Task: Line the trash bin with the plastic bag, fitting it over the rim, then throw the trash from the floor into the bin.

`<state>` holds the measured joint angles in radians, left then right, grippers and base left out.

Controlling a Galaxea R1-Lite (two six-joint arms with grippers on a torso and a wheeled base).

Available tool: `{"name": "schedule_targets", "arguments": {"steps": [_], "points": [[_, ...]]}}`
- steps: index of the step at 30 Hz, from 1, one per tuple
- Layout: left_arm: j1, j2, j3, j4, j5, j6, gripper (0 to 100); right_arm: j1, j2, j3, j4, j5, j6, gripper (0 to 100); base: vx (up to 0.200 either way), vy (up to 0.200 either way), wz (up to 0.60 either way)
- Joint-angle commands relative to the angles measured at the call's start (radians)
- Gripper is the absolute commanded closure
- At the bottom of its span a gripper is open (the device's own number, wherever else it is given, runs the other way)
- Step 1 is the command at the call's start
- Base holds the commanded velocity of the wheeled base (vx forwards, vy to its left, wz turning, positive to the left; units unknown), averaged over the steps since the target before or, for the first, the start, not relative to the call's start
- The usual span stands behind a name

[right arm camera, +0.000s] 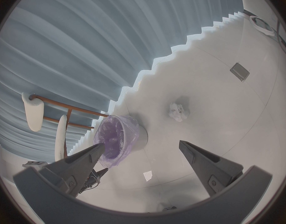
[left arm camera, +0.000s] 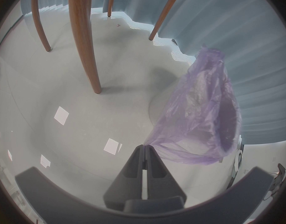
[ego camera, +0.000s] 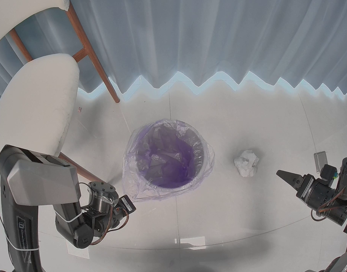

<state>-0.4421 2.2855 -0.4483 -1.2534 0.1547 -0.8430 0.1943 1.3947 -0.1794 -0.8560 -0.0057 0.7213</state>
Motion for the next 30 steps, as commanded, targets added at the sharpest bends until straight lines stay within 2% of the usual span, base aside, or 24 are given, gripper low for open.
{"name": "schedule_targets", "arguments": {"steps": [1, 24, 28, 29, 30], "points": [[0.028, 0.084, -0.056, 0.005, 0.002, 0.002, 100, 0.001, 0.007, 0.008, 0.0, 0.001, 0.0, 0, 0.0, 0.0, 0.0], [0.056, 0.227, -0.286, 0.042, 0.014, 0.021, 100, 0.002, 0.063, 0.037, -0.009, 0.015, -0.008, 0, 0.0, 0.0, 0.0], [0.048, 0.226, -0.286, 0.058, 0.022, 0.027, 100, 0.002, 0.063, 0.038, -0.009, 0.015, -0.008, 0, 0.0, 0.0, 0.0], [0.048, 0.226, -0.283, 0.057, 0.022, 0.027, 0, 0.002, 0.063, 0.038, -0.009, 0.015, -0.008, 0, 0.0, 0.0, 0.0], [0.049, 0.226, -0.283, 0.052, 0.025, 0.027, 0, 0.002, 0.063, 0.038, -0.006, 0.015, -0.008, 0, 0.0, 0.0, 0.0]]}}
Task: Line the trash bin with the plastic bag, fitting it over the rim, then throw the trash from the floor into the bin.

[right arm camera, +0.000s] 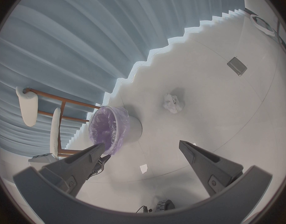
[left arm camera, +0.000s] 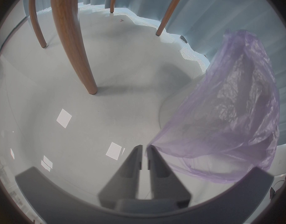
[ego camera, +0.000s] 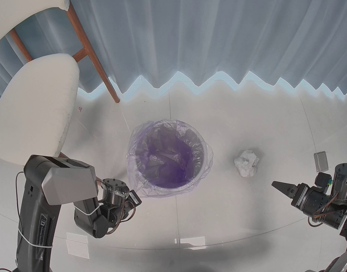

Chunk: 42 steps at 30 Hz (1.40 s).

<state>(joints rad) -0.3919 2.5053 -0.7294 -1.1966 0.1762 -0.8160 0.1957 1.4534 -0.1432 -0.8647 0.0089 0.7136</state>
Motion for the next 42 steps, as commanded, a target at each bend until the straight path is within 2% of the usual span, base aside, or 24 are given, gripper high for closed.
{"name": "schedule_targets", "arguments": {"steps": [1, 6, 10, 11, 12, 15, 18, 19, 21, 23, 28, 34, 37, 42], "points": [[0.001, 0.006, -0.001, -0.011, 0.005, 0.0, 0, 0.001, 0.004, 0.004, 0.006, 0.0, 0.0, 0, 0.0, 0.0, 0.0], [-0.01, -0.037, 0.057, -0.026, 0.054, 0.0, 0, 0.002, 0.01, 0.033, 0.009, 0.009, 0.0, 0, 0.0, 0.0, 0.0], [-0.044, -0.201, 0.278, -0.129, 0.055, 0.003, 0, 0.005, 0.038, 0.033, 0.003, 0.062, -0.057, 0, 0.0, 0.0, 0.0], [-0.045, -0.207, 0.288, -0.133, 0.055, 0.003, 0, 0.005, 0.041, 0.033, 0.003, 0.065, -0.06, 0, 0.0, 0.0, 0.0], [-0.068, -0.289, 0.396, -0.193, 0.059, 0.003, 0, 0.004, 0.081, 0.024, -0.004, 0.1, -0.111, 0, 0.0, 0.0, 0.0], [-0.124, -0.434, 0.593, -0.313, 0.068, 0.008, 0, 0.005, 0.168, -0.007, -0.019, 0.121, -0.177, 0, 0.0, 0.0, 0.0], [-0.182, -0.637, 0.725, -0.311, 0.072, 0.049, 0, 0.011, 0.265, -0.049, -0.063, 0.149, -0.187, 0, 0.0, 0.0, 0.0], [-0.186, -0.66, 0.729, -0.311, 0.071, 0.052, 0, 0.011, 0.275, -0.055, -0.068, 0.152, -0.187, 0, 0.0, 0.0, 0.0], [-0.203, -0.855, 0.729, -0.307, 0.072, 0.066, 0, 0.013, 0.374, -0.125, -0.134, 0.164, -0.177, 0, 0.0, 0.0, 0.0], [-0.203, -0.939, 0.729, -0.307, 0.074, 0.116, 0, 0.016, 0.443, -0.174, -0.166, 0.164, -0.171, 0, 0.0, 0.0, 0.0], [-0.186, -0.996, 0.729, -0.307, 0.111, 0.241, 0, 0.033, 0.562, -0.274, -0.188, 0.161, -0.154, 0, 0.0, 0.0, 0.0], [-0.136, -1.073, 0.729, -0.308, 0.101, 0.337, 0, 0.045, 0.657, -0.383, -0.186, 0.154, -0.146, 0, 0.0, 0.0, 0.0], [-0.117, -1.105, 0.729, -0.307, 0.092, 0.343, 0, 0.045, 0.686, -0.412, -0.186, 0.149, -0.14, 0, 0.0, 0.0, 0.0], [-0.027, -1.145, 0.729, -0.301, 0.057, 0.345, 0, 0.045, 0.763, -0.495, -0.185, 0.141, -0.112, 0, 0.0, 0.0, 0.0]]}}
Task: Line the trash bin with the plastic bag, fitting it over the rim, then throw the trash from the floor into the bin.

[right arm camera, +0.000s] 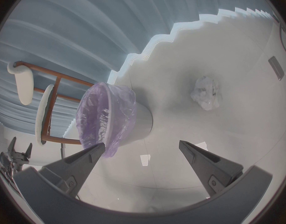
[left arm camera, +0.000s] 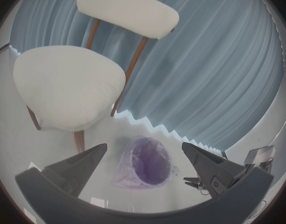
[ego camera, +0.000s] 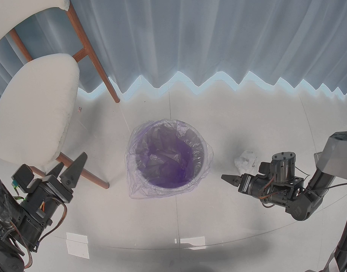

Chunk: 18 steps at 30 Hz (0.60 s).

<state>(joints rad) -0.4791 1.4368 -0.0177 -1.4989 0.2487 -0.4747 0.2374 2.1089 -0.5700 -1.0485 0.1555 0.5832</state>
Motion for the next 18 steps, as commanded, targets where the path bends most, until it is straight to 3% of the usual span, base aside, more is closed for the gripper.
{"name": "schedule_targets", "arguments": {"steps": [1, 18], "points": [[0.065, -0.076, 0.018, 0.003, -0.016, 0.007, 0, 0.005, 0.115, -0.083, 0.002, -0.007, 0.027, 0, 0.0, 0.0, 0.0], [0.088, -0.061, 0.018, 0.019, -0.012, 0.037, 0, 0.054, 0.247, -0.284, 0.019, -0.062, 0.06, 0, 0.0, 0.0, 0.0]]}}
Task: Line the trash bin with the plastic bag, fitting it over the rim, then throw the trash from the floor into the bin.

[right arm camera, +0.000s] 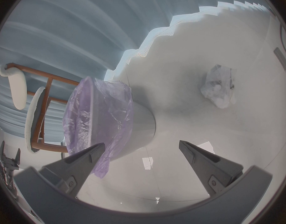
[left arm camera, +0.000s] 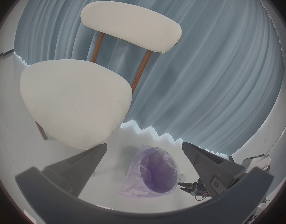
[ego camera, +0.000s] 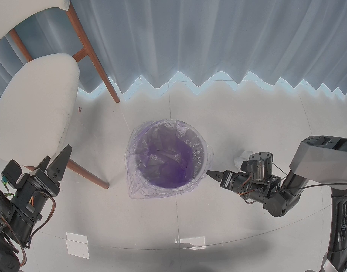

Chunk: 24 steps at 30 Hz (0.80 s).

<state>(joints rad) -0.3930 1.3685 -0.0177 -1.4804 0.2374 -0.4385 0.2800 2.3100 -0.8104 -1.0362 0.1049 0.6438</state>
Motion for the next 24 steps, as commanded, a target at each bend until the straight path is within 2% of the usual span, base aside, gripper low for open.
{"name": "schedule_targets", "arguments": {"steps": [1, 13, 14, 24], "points": [[0.002, 0.007, 0.018, -0.001, -0.001, 0.001, 0, 0.011, 0.048, -0.056, 0.013, -0.013, 0.0, 0, 0.0, 0.0, 0.0], [0.002, 0.007, 0.018, 0.0, 0.002, 0.001, 0, 0.021, 0.091, -0.153, 0.065, -0.016, 0.0, 0, 0.0, 0.0, 0.0], [0.002, 0.007, 0.018, 0.0, 0.002, 0.001, 0, 0.024, 0.092, -0.154, 0.065, -0.016, 0.0, 100, 0.0, 0.0, 0.0], [0.002, 0.009, 0.018, 0.002, 0.0, 0.001, 0, 0.034, 0.12, -0.167, 0.062, -0.037, 0.0, 100, 0.0, 0.0, 0.0]]}}
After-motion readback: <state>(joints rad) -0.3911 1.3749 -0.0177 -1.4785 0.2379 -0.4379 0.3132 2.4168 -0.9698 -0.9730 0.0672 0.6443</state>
